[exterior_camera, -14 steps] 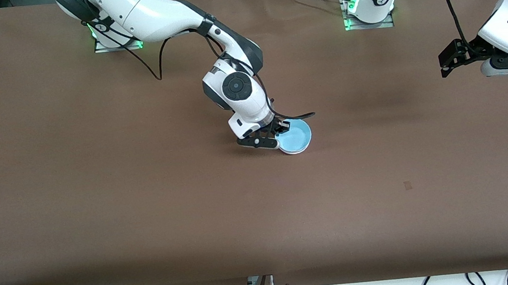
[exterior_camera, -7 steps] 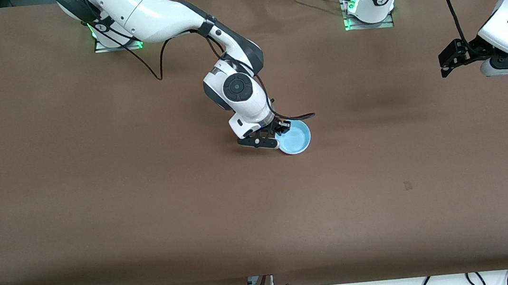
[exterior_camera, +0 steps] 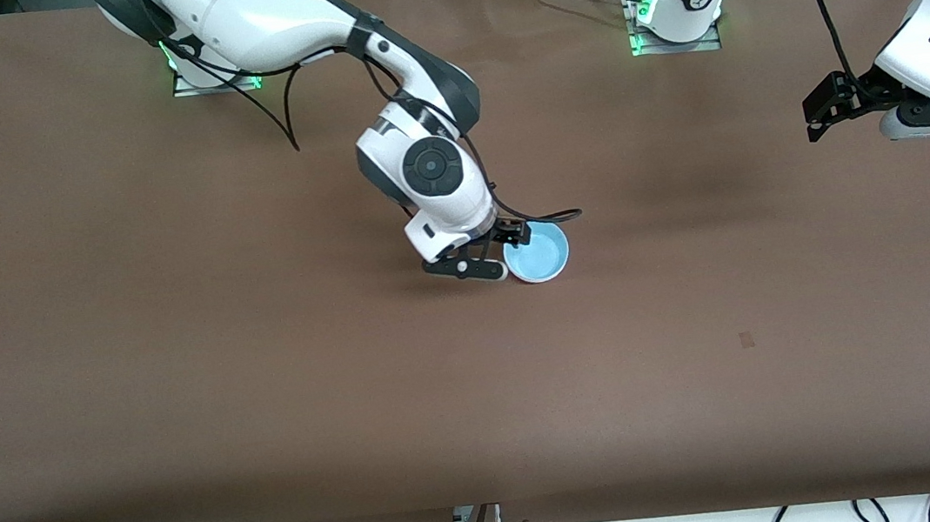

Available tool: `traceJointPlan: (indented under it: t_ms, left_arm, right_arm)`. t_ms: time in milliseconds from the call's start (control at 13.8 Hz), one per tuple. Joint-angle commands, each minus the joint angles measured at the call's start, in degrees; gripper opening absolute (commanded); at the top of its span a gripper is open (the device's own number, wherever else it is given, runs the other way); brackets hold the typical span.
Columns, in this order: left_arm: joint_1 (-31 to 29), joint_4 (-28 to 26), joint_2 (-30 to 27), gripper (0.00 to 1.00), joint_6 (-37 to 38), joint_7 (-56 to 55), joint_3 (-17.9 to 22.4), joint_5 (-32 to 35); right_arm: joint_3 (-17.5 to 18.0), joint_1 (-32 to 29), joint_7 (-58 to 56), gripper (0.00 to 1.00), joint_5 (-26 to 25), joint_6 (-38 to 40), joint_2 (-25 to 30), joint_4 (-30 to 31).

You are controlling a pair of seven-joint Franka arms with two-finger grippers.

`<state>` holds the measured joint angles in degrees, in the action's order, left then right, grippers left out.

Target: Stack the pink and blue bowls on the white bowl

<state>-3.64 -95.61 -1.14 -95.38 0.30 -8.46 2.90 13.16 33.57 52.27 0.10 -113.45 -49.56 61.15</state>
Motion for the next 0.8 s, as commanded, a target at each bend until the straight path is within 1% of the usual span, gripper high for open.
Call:
traceJointPlan:
  t_ms: [0, 218, 291, 364, 509, 582, 655, 727]
  left_arm:
    - [0.2, -0.3, -0.6, 1.00, 0.5, 0.6, 0.2, -0.5]
    - [0.2, -0.3, -0.6, 1.00, 0.5, 0.5, 0.2, -0.5]
    - [0.2, -0.3, -0.6, 1.00, 0.5, 0.6, 0.2, -0.5]
    - [0.2, -0.4, -0.6, 1.00, 0.5, 0.6, 0.2, -0.5]
    - [0.2, -0.3, -0.6, 1.00, 0.5, 0.6, 0.2, -0.5]
    - [0.2, -0.3, -0.6, 1.00, 0.5, 0.5, 0.2, -0.5]
    - [0.2, -0.3, -0.6, 1.00, 0.5, 0.6, 0.2, -0.5]
    - [0.2, -0.3, -0.6, 1.00, 0.5, 0.5, 0.2, -0.5]
  right_arm:
    - [0.4, -4.9, -10.1, 1.00, 0.4, 6.9, 2.9, -0.7]
    - [0.5, -11.5, -24.3, 1.00, 0.4, 14.4, 7.8, -0.2]
    - [0.4, -13.4, -28.0, 1.00, 0.0, 16.9, 10.2, 1.3]
    - [0.0, -15.8, -32.5, 1.00, -0.2, 19.1, 13.3, 4.6]
    - [-0.9, -20.9, -43.5, 1.00, -0.1, 20.0, 20.2, 11.5]
    - [-2.2, -22.2, -45.5, 1.00, -0.2, 21.9, 23.2, 13.4]
    - [-4.3, -22.3, -45.7, 1.00, -0.1, 23.9, 24.8, 13.6]
    - [-5.4, -22.5, -46.1, 1.00, 0.0, 25.4, 26.6, 13.7]
